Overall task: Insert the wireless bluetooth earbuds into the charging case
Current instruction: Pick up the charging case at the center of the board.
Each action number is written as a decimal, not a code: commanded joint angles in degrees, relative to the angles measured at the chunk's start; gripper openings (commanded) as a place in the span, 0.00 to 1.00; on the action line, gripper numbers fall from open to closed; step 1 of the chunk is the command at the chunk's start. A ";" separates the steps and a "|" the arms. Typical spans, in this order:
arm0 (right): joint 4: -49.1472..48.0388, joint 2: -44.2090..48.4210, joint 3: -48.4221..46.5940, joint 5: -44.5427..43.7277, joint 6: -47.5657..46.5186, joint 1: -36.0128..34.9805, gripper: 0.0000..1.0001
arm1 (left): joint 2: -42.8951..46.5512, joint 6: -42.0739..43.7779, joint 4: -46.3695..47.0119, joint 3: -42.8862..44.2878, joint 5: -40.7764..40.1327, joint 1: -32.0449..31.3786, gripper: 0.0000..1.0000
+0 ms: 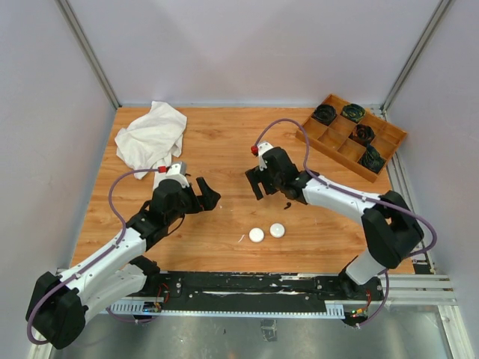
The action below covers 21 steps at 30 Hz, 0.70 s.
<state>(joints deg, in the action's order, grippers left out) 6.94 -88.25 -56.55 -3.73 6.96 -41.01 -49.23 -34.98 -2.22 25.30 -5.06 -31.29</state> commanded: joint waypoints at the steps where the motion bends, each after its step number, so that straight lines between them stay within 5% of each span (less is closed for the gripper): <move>1: -6.16 -4.19 -2.44 -3.15 2.44 2.25 0.81 | 0.01 -0.28 2.90 -0.64 2.07 0.69 0.99; 21: -13.17 -21.74 -10.28 5.17 0.25 9.11 0.70 | -0.47 0.69 3.54 -0.89 5.04 0.95 0.99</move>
<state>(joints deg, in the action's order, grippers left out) -5.32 -108.49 -65.10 0.86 8.47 -32.12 -49.56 -34.92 -0.25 24.32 -0.99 -30.92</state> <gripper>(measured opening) 0.711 0.992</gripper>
